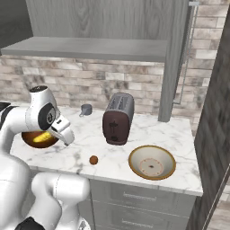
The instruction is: Pick both bowls and place them on the counter. Then place the cookie dough ball in one bowl and place the corn in the other bowl.
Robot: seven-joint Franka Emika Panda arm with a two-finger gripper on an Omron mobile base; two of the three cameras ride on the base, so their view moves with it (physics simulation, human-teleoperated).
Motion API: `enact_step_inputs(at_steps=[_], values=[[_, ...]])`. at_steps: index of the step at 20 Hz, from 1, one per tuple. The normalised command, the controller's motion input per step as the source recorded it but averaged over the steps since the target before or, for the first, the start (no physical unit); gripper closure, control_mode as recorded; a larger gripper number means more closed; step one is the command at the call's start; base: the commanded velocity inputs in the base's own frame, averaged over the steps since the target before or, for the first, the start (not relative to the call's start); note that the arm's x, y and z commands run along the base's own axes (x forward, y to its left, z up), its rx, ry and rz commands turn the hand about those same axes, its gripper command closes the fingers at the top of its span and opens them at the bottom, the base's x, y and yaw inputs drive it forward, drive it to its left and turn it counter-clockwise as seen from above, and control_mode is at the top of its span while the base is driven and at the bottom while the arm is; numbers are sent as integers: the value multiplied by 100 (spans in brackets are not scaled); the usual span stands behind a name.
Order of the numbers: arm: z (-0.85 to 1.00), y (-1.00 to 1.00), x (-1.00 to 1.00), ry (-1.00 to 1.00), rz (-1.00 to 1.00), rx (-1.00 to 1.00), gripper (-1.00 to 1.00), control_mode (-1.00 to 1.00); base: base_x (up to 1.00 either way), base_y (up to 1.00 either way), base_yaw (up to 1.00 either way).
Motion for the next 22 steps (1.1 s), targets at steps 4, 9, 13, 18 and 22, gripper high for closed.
enact_step_inputs(at_steps=[4,9,13,18,22], values=[[-14,-47,-3,2,17,0,-100,-100,0,0,0],[-28,-45,1,3,19,0,-100,-100,0,0,0],[-37,-22,21,0,6,0,-100,-100,0,0,0],[-44,-20,59,2,10,2,-100,-100,0,0,0],[-48,-24,55,8,8,1,-100,-100,0,0,0]])
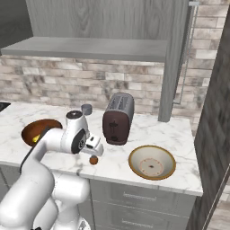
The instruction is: Pick both bowls and place them on the counter. Then place the cookie dough ball in one bowl and place the corn in the other bowl.
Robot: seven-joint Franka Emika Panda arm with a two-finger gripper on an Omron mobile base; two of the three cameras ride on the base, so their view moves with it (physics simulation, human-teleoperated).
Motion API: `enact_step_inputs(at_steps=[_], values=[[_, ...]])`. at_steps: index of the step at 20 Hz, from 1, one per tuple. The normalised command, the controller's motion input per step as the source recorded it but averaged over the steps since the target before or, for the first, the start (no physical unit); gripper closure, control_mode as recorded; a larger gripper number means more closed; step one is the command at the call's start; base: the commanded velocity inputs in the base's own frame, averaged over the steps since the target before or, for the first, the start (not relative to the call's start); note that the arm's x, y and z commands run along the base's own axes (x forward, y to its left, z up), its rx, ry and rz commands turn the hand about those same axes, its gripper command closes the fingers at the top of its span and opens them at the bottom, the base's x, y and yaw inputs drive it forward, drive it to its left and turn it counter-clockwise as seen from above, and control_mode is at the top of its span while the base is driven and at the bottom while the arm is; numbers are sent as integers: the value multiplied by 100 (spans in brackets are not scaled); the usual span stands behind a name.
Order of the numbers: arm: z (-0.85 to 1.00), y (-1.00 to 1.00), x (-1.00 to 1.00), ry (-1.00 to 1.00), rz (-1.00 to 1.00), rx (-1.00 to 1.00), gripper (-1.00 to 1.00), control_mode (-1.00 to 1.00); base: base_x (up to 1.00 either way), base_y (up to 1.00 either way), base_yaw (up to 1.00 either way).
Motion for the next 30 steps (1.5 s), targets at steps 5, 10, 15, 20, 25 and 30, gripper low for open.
enact_step_inputs(at_steps=[5,10,15,20,25,30], values=[[-37,-24,33,10,5,3,-100,-100,0,0,0],[-33,-5,19,13,1,1,-100,-100,0,0,0],[-29,0,5,11,0,0,-100,-100,0,0,0],[-30,0,0,9,0,1,-100,-100,0,0,0],[-32,0,0,7,0,1,100,-100,0,0,0],[2,0,-13,-2,0,0,100,-100,0,0,0]])
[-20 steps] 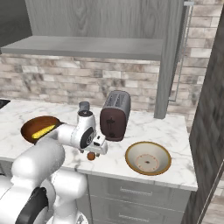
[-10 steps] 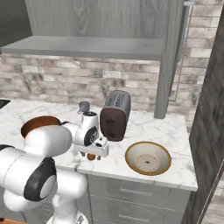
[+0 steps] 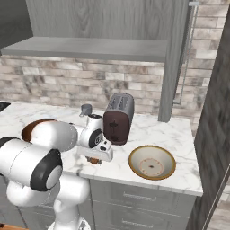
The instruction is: Pick both bowls and place them on the counter. Then place the cookie dough ball in one bowl and place the corn in the other bowl.
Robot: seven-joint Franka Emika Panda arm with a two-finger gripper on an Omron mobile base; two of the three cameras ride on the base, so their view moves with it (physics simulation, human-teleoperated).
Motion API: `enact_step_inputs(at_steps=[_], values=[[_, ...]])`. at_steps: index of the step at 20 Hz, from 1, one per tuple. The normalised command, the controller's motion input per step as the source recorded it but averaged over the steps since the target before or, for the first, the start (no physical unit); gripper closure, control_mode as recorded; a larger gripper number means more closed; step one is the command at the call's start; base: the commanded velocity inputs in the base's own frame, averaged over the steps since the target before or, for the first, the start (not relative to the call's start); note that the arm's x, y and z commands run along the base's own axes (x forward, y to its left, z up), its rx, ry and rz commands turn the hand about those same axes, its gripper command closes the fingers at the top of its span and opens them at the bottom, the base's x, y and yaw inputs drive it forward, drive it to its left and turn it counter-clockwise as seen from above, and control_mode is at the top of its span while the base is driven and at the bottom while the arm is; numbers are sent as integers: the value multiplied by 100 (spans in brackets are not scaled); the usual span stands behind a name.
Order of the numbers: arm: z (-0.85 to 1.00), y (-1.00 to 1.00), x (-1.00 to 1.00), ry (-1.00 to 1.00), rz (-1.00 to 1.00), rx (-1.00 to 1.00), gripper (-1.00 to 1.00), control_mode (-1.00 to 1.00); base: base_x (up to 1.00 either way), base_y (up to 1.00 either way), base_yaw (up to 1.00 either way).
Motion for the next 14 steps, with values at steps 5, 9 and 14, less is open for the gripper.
enact_step_inputs(at_steps=[5,9,14], values=[[59,-5,-44,-14,0,0,100,-100,0,0,0],[66,-34,-29,-13,-2,0,100,-100,0,0,0],[55,-61,-4,-5,-7,0,100,-100,0,0,0]])
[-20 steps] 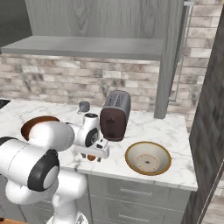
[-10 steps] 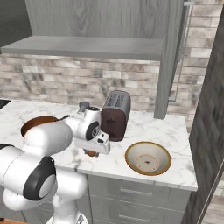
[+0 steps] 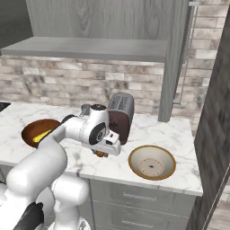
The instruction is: Pick both bowls and place them on the counter. Then place the cookie dough ball in one bowl and place the corn in the other bowl.
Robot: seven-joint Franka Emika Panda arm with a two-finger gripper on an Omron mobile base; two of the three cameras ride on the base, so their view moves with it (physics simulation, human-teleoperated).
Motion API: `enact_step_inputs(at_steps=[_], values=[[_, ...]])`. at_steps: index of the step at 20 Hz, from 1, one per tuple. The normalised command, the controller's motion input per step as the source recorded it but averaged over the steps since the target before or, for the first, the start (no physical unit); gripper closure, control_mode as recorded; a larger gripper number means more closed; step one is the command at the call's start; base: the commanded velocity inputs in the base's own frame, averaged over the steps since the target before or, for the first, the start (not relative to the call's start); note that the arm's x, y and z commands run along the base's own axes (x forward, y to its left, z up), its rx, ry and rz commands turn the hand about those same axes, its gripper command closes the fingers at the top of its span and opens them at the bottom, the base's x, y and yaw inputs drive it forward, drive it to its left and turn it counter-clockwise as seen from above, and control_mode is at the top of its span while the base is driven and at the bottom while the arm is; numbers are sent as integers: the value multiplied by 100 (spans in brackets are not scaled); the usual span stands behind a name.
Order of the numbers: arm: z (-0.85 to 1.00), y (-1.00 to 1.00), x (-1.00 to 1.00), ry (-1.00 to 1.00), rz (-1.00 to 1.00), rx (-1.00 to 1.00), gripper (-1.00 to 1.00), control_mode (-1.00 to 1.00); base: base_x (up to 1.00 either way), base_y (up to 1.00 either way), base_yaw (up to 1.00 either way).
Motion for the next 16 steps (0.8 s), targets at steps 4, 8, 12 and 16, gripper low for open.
enact_step_inputs(at_steps=[4,8,12,16], values=[[51,-64,0,-4,-10,0,100,-100,0,0,0],[28,-63,0,-1,-14,0,100,-100,0,0,0],[2,-66,2,0,-16,2,100,-100,0,0,0],[0,-84,0,0,-13,8,100,-100,0,0,0]])
